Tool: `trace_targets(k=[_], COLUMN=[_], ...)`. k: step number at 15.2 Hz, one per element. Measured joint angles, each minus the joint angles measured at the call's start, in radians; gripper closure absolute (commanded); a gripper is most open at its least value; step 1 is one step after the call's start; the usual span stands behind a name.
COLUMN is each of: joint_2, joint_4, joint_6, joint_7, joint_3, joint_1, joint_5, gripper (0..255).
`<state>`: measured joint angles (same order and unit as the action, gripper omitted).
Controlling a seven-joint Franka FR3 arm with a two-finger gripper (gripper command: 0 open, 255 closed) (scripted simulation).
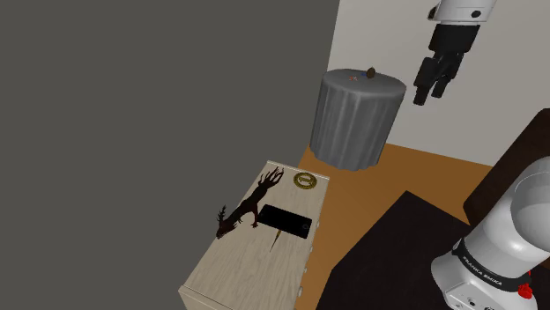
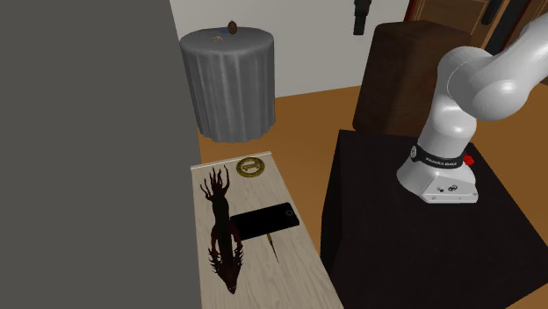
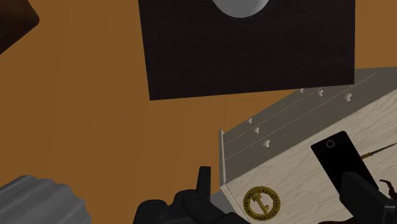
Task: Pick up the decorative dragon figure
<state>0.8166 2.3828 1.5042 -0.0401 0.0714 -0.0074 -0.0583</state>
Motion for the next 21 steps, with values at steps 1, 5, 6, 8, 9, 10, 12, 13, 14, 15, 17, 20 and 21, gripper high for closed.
trace_targets(k=[1,5,6,8,9,10,12,13,14,15,17,20,21], joint_2=[0.000,-0.029,-0.035,-0.065,-0.086,-0.111,-0.160,-0.181,-0.216,-0.247,-0.302,-0.399,-0.438], joint_4=[0.000,0.053,0.064,0.091,0.098,0.103,0.106,0.114,0.105,0.109,0.096,0.080,0.067], joint_6=[0.000,0.076,0.092,0.147,0.176,0.205,0.257,0.287,0.313,0.348,0.391,0.475,0.502], joint_7=[0.000,-0.100,-0.133,-0.198,-0.229,-0.261,-0.326,-0.357,-0.389,-0.418,-0.483,-0.576,-0.603], joint_3=[0.000,-0.057,-0.076,-0.113,-0.131,-0.150,-0.188,-0.205,-0.224,-0.240,-0.275,-0.324,-0.335], joint_1=[0.000,0.003,0.006,0.008,0.009,0.011,0.015,0.016,0.016,0.015,0.017,0.015,0.010], joint_5=[0.000,0.047,0.063,0.092,0.105,0.119,0.146,0.157,0.168,0.176,0.193,0.207,0.206], gripper=[0,0,0,0,0,0,0,0,0,0,0,0,0])
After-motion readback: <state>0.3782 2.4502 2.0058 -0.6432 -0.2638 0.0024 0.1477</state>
